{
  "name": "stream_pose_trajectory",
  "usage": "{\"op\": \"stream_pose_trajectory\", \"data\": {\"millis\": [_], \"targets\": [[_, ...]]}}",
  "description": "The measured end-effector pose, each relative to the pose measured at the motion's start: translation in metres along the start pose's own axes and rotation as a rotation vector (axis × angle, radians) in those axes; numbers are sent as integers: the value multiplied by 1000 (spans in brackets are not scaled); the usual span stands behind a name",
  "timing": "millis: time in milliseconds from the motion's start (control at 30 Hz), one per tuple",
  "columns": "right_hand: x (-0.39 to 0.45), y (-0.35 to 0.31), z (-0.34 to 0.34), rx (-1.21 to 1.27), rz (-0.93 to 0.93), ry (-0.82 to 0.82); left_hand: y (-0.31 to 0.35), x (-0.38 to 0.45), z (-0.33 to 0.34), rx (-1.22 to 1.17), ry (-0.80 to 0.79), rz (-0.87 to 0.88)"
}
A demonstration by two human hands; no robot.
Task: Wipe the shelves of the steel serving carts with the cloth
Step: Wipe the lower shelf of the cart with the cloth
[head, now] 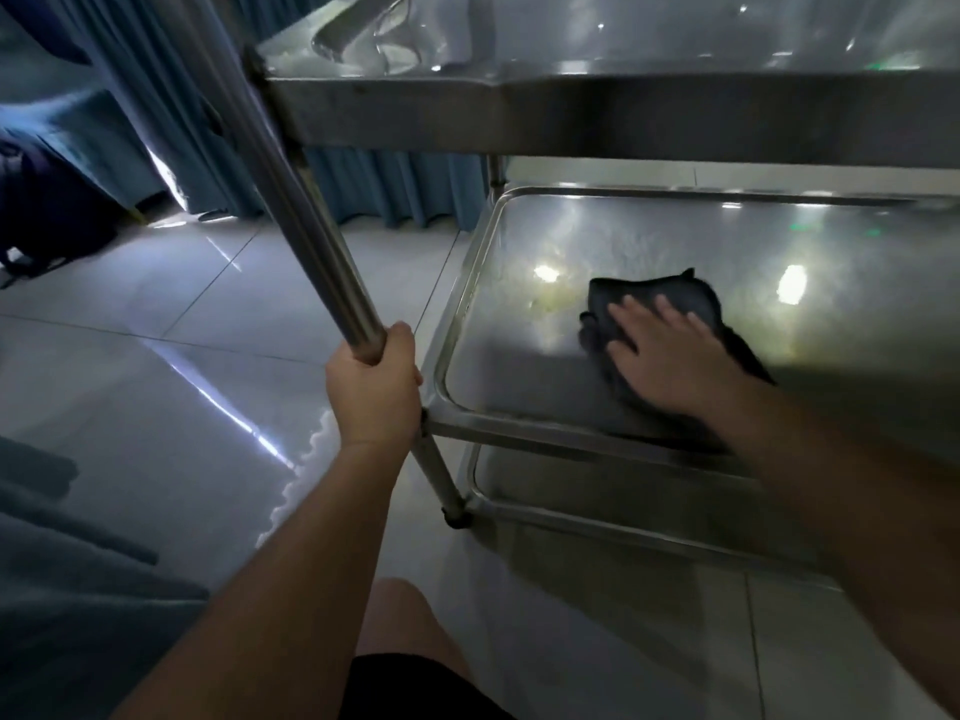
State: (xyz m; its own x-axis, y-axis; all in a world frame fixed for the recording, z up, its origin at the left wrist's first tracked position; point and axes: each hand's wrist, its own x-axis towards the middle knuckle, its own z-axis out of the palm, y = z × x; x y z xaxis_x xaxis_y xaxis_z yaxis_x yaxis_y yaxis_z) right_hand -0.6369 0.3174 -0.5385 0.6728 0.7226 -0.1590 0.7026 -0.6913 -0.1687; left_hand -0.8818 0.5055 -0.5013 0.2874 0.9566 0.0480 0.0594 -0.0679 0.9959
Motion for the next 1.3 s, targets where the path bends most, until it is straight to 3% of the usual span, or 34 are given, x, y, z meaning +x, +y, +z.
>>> {"op": "stream_pose_trajectory", "data": {"millis": [100, 200, 333, 467, 533, 667, 767, 933, 1067, 1133, 1200, 1300], "targets": [[38, -12, -2, 24, 79, 5, -7, 2, 3, -9, 37, 15], [57, -75, -3, 59, 25, 18, -10, 5, 5, -4, 47, 30], [19, -145, 15, 61, -382, -24, -10, 6, 4, -4, 45, 62], [7, -107, 1, 78, -640, -81, -11, 4, 6, -11, 52, 99], [36, -77, -7, 48, -509, 6, -11, 5, 5, 2, 56, 120], [120, -36, -23, 19, 21, 54, -12, 5, 5, 15, 50, 106], [157, -53, -27, 35, 66, 5, -11, 6, 7, -7, 62, 105], [125, -114, -21, 8, -350, -7, -12, 6, 7, -34, 52, 148], [54, -96, -18, 9, -761, -146, -12, 5, 7, -88, 44, 187], [43, -77, -23, 4, -849, -212, -12, 5, 9, -94, 43, 196], [64, -68, -26, 19, -760, -148, -12, 6, 9, -86, 44, 200], [121, -75, -29, 34, -380, -2, -12, 7, 7, -80, 42, 196]]}}
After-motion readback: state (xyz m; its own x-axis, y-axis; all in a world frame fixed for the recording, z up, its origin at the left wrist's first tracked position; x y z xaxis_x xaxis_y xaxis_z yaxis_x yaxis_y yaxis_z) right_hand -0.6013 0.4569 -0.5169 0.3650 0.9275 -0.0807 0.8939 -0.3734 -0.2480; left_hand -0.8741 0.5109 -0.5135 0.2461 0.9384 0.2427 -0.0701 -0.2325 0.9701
